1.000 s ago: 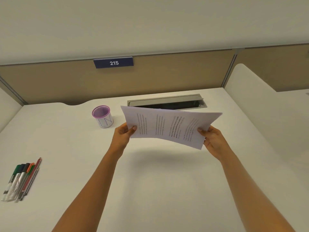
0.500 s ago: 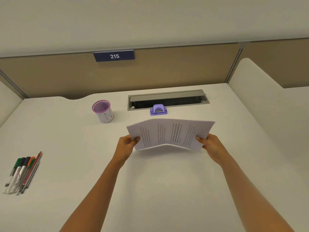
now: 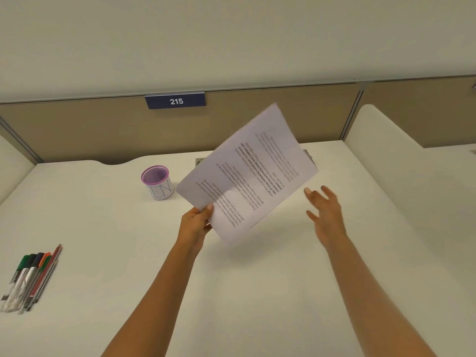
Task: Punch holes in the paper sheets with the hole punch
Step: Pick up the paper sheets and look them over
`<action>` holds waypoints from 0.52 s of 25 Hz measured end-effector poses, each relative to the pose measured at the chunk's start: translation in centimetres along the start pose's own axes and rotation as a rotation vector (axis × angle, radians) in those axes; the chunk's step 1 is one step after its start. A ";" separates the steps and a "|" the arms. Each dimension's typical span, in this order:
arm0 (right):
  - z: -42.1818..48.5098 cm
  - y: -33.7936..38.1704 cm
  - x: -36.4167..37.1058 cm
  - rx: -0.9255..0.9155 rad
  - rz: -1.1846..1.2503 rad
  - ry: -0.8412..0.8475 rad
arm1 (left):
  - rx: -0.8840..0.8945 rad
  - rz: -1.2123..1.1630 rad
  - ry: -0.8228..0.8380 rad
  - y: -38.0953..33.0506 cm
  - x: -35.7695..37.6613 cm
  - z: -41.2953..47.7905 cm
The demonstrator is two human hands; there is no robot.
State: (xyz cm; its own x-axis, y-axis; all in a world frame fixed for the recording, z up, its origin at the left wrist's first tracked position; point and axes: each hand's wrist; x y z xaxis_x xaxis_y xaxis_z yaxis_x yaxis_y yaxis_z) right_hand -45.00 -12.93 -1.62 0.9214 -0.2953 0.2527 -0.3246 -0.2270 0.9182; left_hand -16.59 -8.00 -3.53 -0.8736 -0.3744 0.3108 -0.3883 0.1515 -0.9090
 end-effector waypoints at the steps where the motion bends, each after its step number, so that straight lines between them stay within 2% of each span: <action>1: -0.6 -0.9 1.1 0.063 0.088 0.040 | -0.028 -0.057 -0.003 0.2 0.6 -0.2; 3: -1.7 -2.3 3.3 0.170 0.184 0.148 | -0.077 -0.143 -0.013 0.7 1.8 -0.6; 6: -3.1 -2.3 6.2 0.174 0.219 0.295 | -0.114 -0.220 -0.026 1.4 3.0 -1.0; 10: -3.0 -1.6 7.8 0.091 0.255 0.327 | -0.146 -0.263 0.007 1.9 4.0 -1.5; 13: -2.6 -0.8 7.3 0.069 0.184 0.329 | -0.160 -0.243 0.004 1.8 3.3 -1.4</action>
State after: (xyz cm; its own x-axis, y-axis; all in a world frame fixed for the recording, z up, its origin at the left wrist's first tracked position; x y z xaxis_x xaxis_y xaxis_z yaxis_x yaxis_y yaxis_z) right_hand -37.40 -12.48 0.27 0.8620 -0.0261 0.5063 -0.4945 -0.2635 0.8283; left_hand -20.58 -7.71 -3.73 -0.7503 -0.4138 0.5156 -0.6275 0.2002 -0.7524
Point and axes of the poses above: each hand's wrist, its own z-axis towards the middle knuckle, its own x-axis out of the palm, y = z × x, and after that the axes turned 2 degrees about x, right-handed
